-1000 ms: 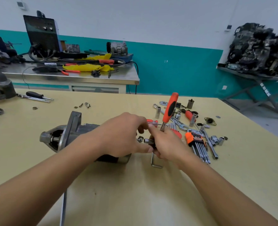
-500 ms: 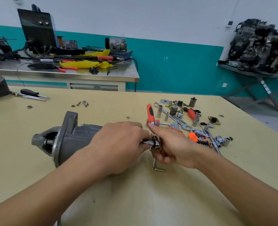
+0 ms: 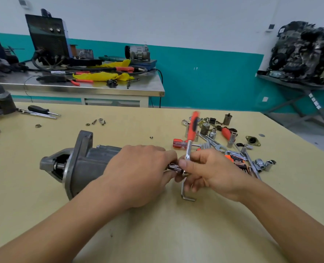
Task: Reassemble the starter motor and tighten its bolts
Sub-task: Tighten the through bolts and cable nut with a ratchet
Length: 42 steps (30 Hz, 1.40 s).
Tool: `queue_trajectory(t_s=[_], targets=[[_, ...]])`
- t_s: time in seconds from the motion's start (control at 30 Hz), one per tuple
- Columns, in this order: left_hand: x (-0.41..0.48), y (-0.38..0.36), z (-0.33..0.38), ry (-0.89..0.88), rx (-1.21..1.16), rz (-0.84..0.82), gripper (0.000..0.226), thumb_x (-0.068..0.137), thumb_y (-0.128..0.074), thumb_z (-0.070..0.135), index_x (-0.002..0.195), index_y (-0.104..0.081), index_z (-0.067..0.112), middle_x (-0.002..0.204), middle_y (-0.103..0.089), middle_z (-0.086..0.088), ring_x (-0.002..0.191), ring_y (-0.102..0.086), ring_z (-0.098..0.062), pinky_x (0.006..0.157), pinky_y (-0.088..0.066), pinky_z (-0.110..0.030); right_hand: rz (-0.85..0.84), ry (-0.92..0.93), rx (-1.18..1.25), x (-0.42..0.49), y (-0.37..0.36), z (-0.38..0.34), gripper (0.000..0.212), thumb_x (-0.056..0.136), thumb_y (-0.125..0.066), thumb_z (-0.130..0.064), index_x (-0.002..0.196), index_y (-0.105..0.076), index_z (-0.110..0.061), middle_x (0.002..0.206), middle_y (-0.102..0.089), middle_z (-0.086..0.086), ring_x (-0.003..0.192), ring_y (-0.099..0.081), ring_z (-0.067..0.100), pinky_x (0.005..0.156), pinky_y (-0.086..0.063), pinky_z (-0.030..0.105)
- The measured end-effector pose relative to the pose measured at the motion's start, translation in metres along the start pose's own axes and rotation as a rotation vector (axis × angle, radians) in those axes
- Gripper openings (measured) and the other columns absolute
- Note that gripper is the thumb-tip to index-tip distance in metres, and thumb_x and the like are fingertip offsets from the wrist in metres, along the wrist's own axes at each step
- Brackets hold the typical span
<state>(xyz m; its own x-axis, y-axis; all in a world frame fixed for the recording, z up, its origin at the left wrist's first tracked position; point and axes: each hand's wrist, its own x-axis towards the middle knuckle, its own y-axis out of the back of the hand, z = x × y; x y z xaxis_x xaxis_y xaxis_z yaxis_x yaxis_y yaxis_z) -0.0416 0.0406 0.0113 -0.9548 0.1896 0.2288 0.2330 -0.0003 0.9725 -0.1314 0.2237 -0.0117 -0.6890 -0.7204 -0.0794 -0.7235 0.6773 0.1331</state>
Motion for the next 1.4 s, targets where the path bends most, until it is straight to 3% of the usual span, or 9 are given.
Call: queue_trajectory(t_s=[0.13,0.33,0.57,0.7,0.77,0.83,1.0,1.27,1.4], targets=[[-0.002,0.0,0.002,-0.005,-0.007,-0.002,0.026,0.102,-0.031,0.056,0.113,-0.048,0.041,0.102,-0.06,0.012,0.095,-0.06,-0.016,0.065,-0.033,-0.035,-0.019,-0.088,0.144,0.0,-0.004,-0.002,0.029,0.079,-0.071,-0.037,0.091,-0.074,-0.011,0.08,-0.071,0.015,0.055,-0.064,0.018,0.05,-0.052,0.023],[0.0,-0.001,0.004,0.023,0.027,-0.018,0.034,0.102,-0.025,0.059,0.102,-0.048,0.035,0.095,-0.057,0.008,0.093,-0.058,-0.019,0.065,-0.034,-0.036,0.029,0.04,-0.125,-0.007,0.005,-0.005,0.026,0.077,-0.082,-0.008,0.102,-0.079,-0.016,0.078,-0.075,0.004,0.064,-0.068,0.011,0.061,-0.055,0.021],[-0.002,-0.004,0.002,0.027,-0.003,0.013,0.031,0.101,-0.027,0.059,0.113,-0.048,0.039,0.106,-0.061,0.013,0.097,-0.061,-0.015,0.075,-0.047,-0.036,-0.019,-0.131,0.142,-0.005,-0.004,-0.006,0.031,0.081,-0.07,-0.037,0.094,-0.075,-0.009,0.085,-0.074,0.016,0.053,-0.066,0.017,0.048,-0.051,0.021],[-0.002,-0.004,0.003,0.017,0.005,0.025,0.028,0.102,-0.025,0.058,0.111,-0.045,0.042,0.097,-0.054,0.014,0.092,-0.059,-0.015,0.066,-0.039,-0.036,-0.006,-0.028,0.093,-0.006,-0.001,-0.005,0.02,0.08,-0.077,-0.01,0.1,-0.078,-0.013,0.088,-0.075,0.012,0.068,-0.07,0.018,0.062,-0.058,0.024],[0.0,-0.006,0.004,0.028,0.02,0.023,0.034,0.102,-0.024,0.058,0.107,-0.05,0.037,0.098,-0.054,0.012,0.091,-0.059,-0.016,0.065,-0.037,-0.036,0.044,0.011,-0.041,-0.008,0.001,-0.004,0.031,0.078,-0.079,0.001,0.103,-0.079,-0.018,0.092,-0.077,0.011,0.08,-0.073,0.019,0.075,-0.061,0.033],[0.002,-0.007,0.003,0.031,0.047,0.021,0.042,0.101,-0.019,0.058,0.105,-0.054,0.034,0.1,-0.055,0.011,0.091,-0.059,-0.016,0.066,-0.039,-0.035,0.05,-0.003,-0.032,-0.008,0.001,-0.003,0.03,0.077,-0.08,-0.005,0.105,-0.078,-0.015,0.095,-0.077,0.011,0.082,-0.074,0.021,0.08,-0.062,0.037],[-0.001,-0.007,0.001,0.005,0.013,0.043,0.034,0.098,-0.026,0.061,0.114,-0.051,0.043,0.107,-0.059,0.017,0.095,-0.061,-0.01,0.067,-0.04,-0.033,-0.016,-0.151,0.159,-0.007,-0.007,-0.007,0.029,0.081,-0.07,-0.04,0.084,-0.075,-0.012,0.084,-0.075,0.016,0.061,-0.072,0.023,0.051,-0.055,0.024],[0.003,-0.006,0.002,0.038,0.04,0.0,0.05,0.094,-0.014,0.063,0.108,-0.055,0.037,0.102,-0.055,0.013,0.09,-0.059,-0.014,0.066,-0.042,-0.036,0.054,0.022,0.016,-0.009,0.0,-0.005,0.027,0.071,-0.083,0.001,0.094,-0.079,-0.012,0.087,-0.074,0.013,0.078,-0.072,0.023,0.071,-0.061,0.032],[0.001,-0.005,0.002,0.039,0.017,0.006,0.042,0.093,-0.023,0.065,0.11,-0.054,0.041,0.105,-0.058,0.016,0.089,-0.06,-0.011,0.066,-0.043,-0.034,-0.011,-0.064,0.1,-0.008,-0.006,-0.007,0.024,0.076,-0.077,-0.029,0.093,-0.078,-0.014,0.094,-0.076,0.016,0.067,-0.073,0.024,0.059,-0.058,0.026]])
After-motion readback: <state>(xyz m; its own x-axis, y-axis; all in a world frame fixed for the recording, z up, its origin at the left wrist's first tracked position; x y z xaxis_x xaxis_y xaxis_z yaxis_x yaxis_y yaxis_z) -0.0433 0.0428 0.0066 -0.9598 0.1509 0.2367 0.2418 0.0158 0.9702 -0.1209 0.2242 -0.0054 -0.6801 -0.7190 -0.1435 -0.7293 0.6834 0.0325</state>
